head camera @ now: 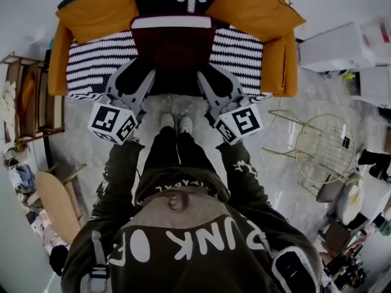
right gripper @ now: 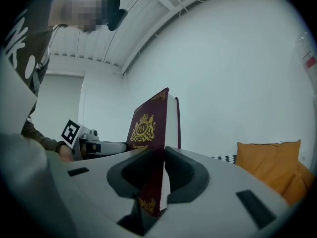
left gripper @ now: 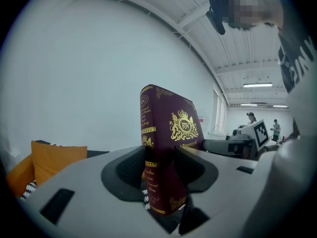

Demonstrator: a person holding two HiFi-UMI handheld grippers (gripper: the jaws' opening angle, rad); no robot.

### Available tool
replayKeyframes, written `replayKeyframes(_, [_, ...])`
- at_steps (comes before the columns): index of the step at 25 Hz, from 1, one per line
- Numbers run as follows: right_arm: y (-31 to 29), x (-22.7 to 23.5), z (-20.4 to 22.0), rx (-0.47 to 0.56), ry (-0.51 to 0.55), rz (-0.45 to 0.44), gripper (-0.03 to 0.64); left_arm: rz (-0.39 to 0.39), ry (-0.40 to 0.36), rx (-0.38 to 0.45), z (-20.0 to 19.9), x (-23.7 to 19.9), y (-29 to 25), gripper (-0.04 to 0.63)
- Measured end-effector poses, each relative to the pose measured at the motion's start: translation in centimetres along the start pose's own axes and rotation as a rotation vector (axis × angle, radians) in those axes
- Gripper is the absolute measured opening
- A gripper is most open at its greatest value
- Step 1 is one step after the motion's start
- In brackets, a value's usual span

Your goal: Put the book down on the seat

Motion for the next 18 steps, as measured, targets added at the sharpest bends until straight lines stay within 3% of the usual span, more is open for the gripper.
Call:
replayKeyframes(8, [-4.8, 5.1, 6.7, -0.078, -0.052, 0.038, 0.086, 0.007, 0.055, -0.064, 6.6, -5.0, -5.7, 0.172])
replayKeyframes(18, [-13.7, 12.2, 22.6, -0.214, -0.135, 0.08, 0.086, -0.033, 0.177, -0.162, 22.7, -14.5, -13.3, 0.172])
Point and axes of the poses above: the fingertips, and each gripper's own axes: y backward along the fingers, x to its right, z out of its underside, the point moved 5 cm from there along y, backward along the fingers
